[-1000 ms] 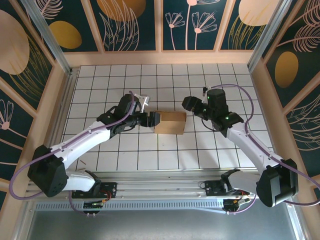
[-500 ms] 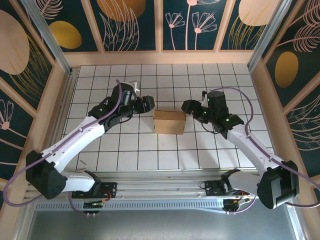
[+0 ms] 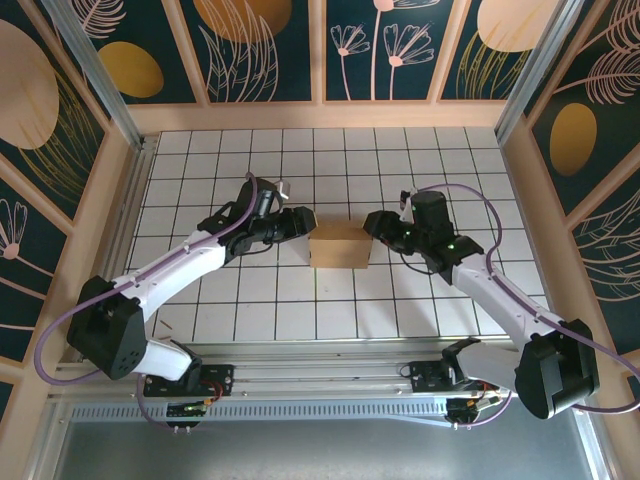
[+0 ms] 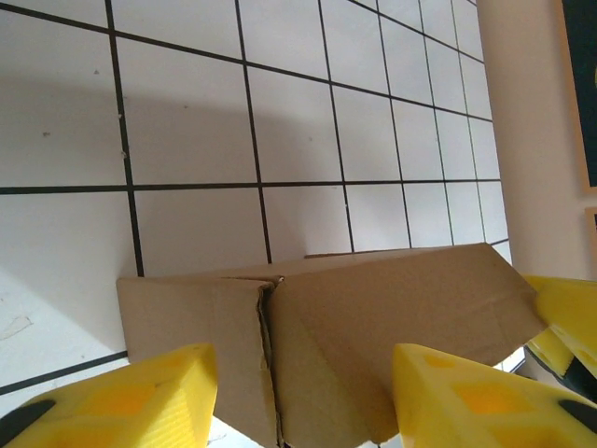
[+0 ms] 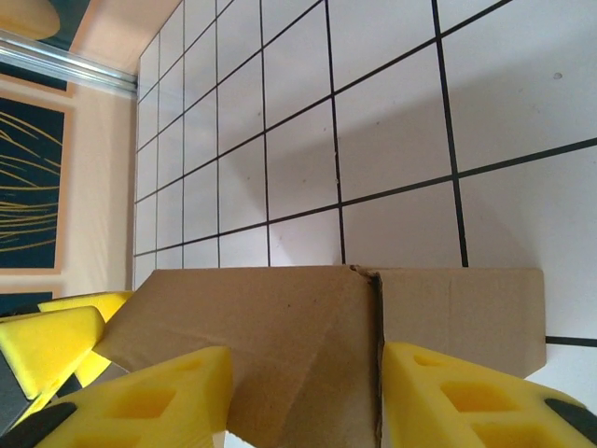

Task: Fold the paper box

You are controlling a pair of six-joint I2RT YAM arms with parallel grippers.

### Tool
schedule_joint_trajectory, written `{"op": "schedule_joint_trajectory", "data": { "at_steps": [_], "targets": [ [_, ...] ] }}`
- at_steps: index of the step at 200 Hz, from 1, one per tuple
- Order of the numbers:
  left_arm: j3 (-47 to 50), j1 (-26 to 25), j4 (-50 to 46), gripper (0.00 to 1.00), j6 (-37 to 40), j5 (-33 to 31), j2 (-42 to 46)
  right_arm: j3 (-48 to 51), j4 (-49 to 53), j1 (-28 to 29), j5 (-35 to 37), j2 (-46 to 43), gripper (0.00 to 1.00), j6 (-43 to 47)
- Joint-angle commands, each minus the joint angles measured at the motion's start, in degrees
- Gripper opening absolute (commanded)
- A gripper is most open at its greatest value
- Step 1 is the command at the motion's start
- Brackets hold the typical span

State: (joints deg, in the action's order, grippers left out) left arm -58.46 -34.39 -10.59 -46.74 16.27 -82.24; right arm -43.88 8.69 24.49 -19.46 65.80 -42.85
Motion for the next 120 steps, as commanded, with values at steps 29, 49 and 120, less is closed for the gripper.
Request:
{"op": "schedule_joint_trajectory", "data": {
  "at_steps": [29, 49, 120],
  "targets": [
    [3.7, -0.1, 2.4, 0.43, -1.5, 1.3, -1.0, 3.2, 0.5, 0.5, 2.7, 0.0, 0.45, 1.1],
    [4.8, 0.0, 2.7, 0.39, -1.4, 0.7, -1.4, 4.2, 0.9, 0.6, 4.6, -0.2, 0.44, 2.3],
    [10.6, 0.0, 3.3, 0.3, 1.3, -1.8, -3.0, 8.2, 3.8, 2.2, 13.1, 2.0, 0.34, 6.8]
  ]
}}
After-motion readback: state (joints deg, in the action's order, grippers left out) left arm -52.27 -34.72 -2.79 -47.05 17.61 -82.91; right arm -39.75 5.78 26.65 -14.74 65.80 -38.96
